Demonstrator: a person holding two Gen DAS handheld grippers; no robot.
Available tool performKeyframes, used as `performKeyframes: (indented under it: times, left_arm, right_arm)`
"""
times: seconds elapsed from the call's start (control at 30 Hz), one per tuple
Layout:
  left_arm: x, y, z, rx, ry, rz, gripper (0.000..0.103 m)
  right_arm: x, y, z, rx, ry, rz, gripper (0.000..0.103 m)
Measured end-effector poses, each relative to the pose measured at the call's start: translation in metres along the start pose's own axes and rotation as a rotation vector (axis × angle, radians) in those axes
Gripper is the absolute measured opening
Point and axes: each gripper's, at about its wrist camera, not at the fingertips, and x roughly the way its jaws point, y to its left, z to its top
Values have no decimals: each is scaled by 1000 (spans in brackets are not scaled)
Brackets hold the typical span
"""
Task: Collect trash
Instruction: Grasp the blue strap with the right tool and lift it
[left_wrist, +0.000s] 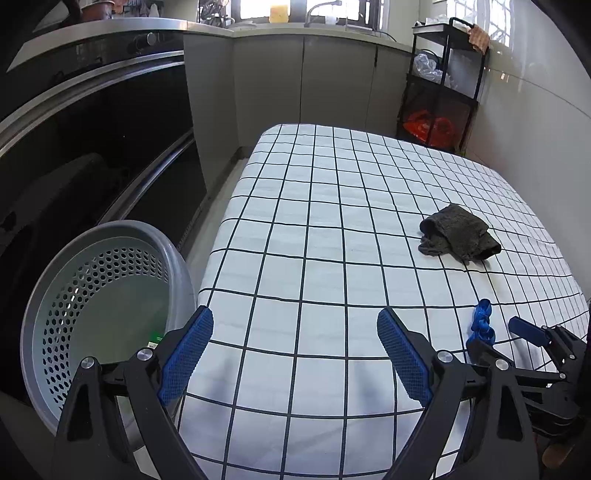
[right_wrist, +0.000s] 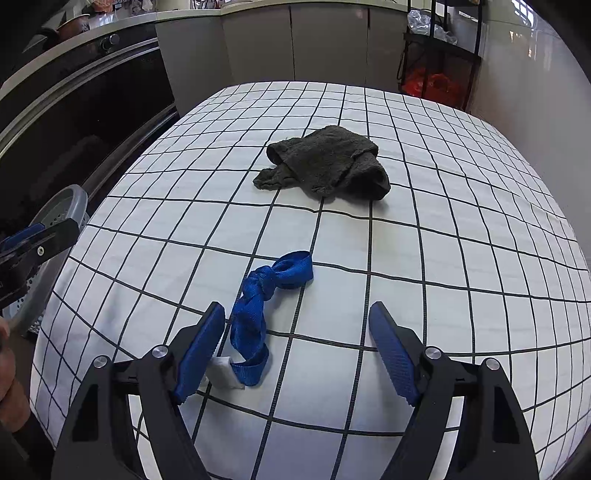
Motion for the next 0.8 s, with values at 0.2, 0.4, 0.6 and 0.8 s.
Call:
performKeyframes:
  times: [0.2,0.4,0.6,0.8]
  left_arm:
    - [-1,-3,-1,0,1,-9,88]
    - [-3,-7,-2,8,-1,-16,88]
    - [-6,-9,-4,17,-5,-21,88]
    - [-7,-9,-6,22,-3,-19,88]
  right_arm:
    - [3,-3,0,5,0,-8,74]
    - [1,2,0,-22,-10,-16,45]
    - [-1,6,-1,-20,-8,26,13]
    - [-6,7,0,-15,-26,42,11]
